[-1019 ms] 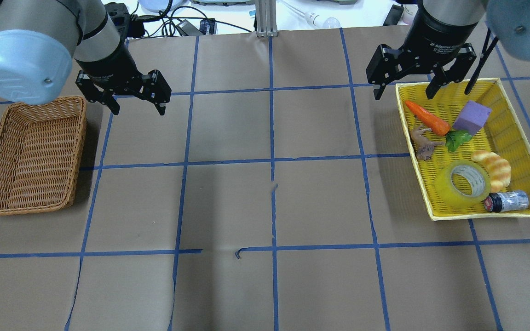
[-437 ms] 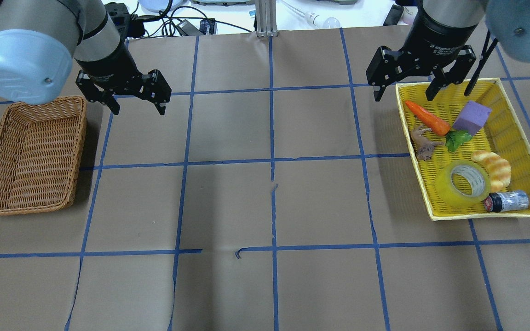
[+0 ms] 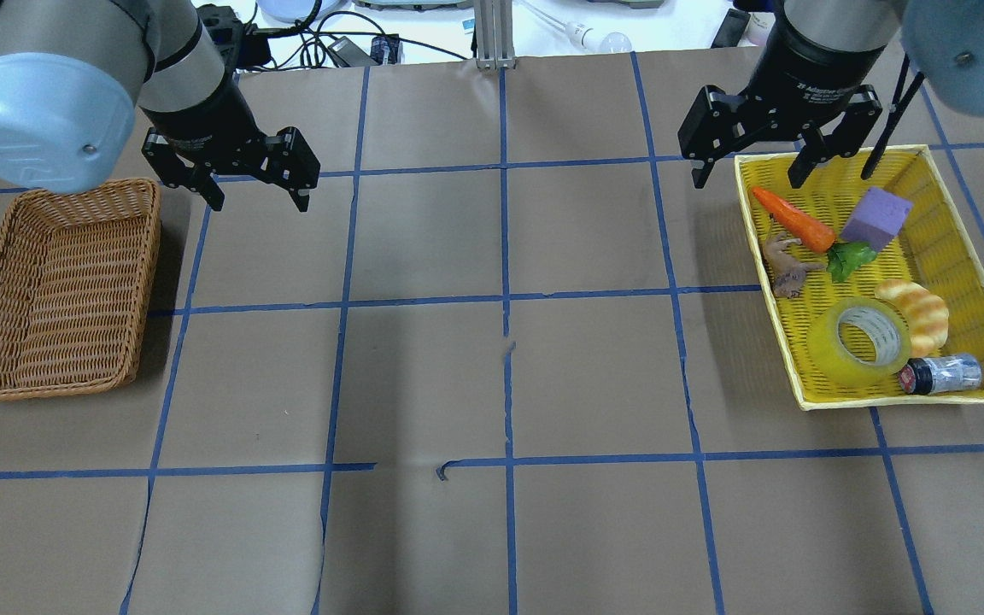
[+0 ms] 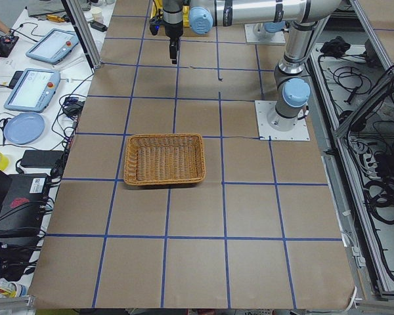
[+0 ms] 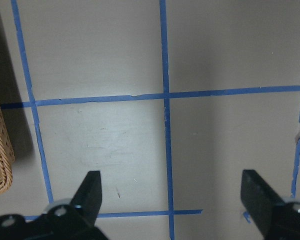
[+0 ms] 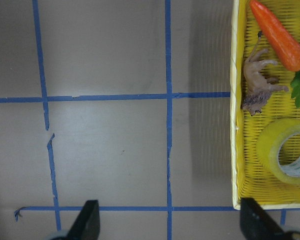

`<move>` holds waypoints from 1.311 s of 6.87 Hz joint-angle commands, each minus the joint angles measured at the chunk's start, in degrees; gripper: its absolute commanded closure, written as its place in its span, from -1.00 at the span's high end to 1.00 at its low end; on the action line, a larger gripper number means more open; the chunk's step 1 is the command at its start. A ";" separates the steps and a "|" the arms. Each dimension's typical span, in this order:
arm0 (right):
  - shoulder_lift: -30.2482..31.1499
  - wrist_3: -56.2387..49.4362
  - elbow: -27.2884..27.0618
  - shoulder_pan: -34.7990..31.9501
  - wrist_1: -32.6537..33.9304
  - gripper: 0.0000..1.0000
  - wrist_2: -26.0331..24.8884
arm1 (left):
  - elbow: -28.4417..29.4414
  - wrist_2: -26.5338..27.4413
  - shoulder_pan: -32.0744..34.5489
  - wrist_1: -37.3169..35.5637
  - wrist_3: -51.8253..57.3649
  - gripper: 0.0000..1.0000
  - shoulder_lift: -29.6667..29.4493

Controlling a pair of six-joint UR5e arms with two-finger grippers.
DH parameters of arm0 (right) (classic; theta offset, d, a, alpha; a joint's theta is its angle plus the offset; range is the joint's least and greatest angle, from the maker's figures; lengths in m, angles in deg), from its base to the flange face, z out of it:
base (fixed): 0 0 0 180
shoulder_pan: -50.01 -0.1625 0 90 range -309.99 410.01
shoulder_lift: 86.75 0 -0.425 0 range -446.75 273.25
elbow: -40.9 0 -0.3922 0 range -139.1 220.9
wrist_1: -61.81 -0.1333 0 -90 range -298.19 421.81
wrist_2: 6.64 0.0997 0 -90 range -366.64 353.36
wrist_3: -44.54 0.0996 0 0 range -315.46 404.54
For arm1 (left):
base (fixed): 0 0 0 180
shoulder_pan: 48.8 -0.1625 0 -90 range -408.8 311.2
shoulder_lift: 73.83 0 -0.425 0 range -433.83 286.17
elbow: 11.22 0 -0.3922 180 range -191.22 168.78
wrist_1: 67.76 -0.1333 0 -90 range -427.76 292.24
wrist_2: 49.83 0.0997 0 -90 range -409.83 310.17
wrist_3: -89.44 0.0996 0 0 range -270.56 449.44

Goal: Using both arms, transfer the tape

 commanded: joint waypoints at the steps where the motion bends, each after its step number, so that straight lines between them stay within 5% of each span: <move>1: 0.00 0.03 0.00 0.00 -0.41 1.00 0.11 | 0.03 -0.02 0.04 0.00 -0.03 1.00 0.01; 6: -0.17 0.20 -0.09 0.87 0.45 1.00 -0.86 | -0.06 0.07 -0.05 0.00 0.06 1.00 0.01; 9: -2.10 -0.59 -5.41 12.95 2.46 1.00 -5.44 | -0.06 0.07 -0.05 0.00 0.06 1.00 0.10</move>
